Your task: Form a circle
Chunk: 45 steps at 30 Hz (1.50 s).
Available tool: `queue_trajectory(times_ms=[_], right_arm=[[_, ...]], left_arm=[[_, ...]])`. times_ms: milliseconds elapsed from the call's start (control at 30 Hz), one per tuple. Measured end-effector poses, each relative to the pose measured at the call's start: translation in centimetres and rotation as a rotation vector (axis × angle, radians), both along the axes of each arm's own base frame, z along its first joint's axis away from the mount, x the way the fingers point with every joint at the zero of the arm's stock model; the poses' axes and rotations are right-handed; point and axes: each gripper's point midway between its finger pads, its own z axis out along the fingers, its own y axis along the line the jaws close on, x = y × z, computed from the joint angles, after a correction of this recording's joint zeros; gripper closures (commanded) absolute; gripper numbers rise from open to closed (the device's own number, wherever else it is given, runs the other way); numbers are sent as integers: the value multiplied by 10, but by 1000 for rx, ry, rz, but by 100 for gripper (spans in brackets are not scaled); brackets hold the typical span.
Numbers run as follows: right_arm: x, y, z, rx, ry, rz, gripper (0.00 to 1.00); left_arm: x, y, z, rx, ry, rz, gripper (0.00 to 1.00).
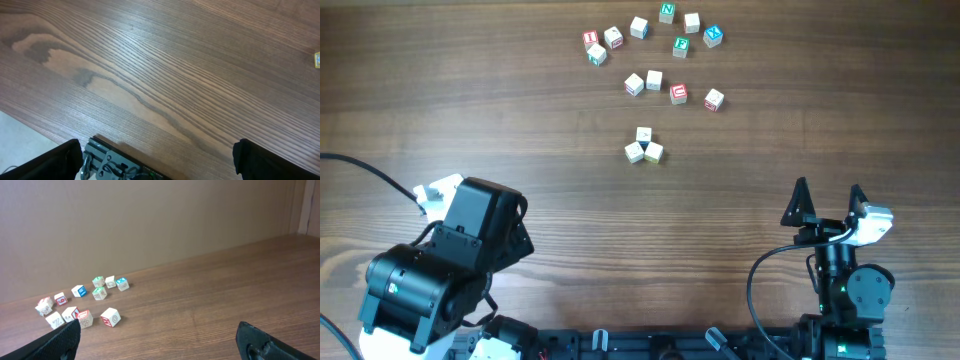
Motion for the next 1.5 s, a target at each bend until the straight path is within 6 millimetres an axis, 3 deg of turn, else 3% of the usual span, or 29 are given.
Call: queue_trajectory(times_ms=[733, 767, 800, 867, 967, 1167, 1233, 1333, 1400, 1500], right_arm=[[0, 0, 0, 0, 0, 0, 0], [0, 0, 0, 0, 0, 0, 0], [0, 0, 0, 0, 0, 0, 0], [0, 0, 0, 0, 0, 0, 0], [0, 0, 0, 0, 0, 0, 0], [0, 0, 0, 0, 0, 0, 0], [0, 0, 0, 0, 0, 0, 0], [0, 0, 0, 0, 0, 0, 0], [0, 0, 0, 0, -2, 0, 0], [0, 0, 0, 0, -1, 0, 0]], left_arm=[[0, 0, 0, 1, 1, 0, 0], [0, 0, 0, 1, 2, 0, 8], [0, 0, 0, 2, 3, 2, 0], [-1, 3, 1, -3, -6, 16, 0], [-13, 8, 11, -81, -107, 62, 0], [-59, 25, 38, -208, -414, 169, 0], [-65, 29, 47, -232, -523, 202, 0], [-56, 35, 54, -253, -713, 250, 0], [-26, 37, 60, -282, -909, 274, 0], [19, 37, 42, -302, -1074, 266, 0]])
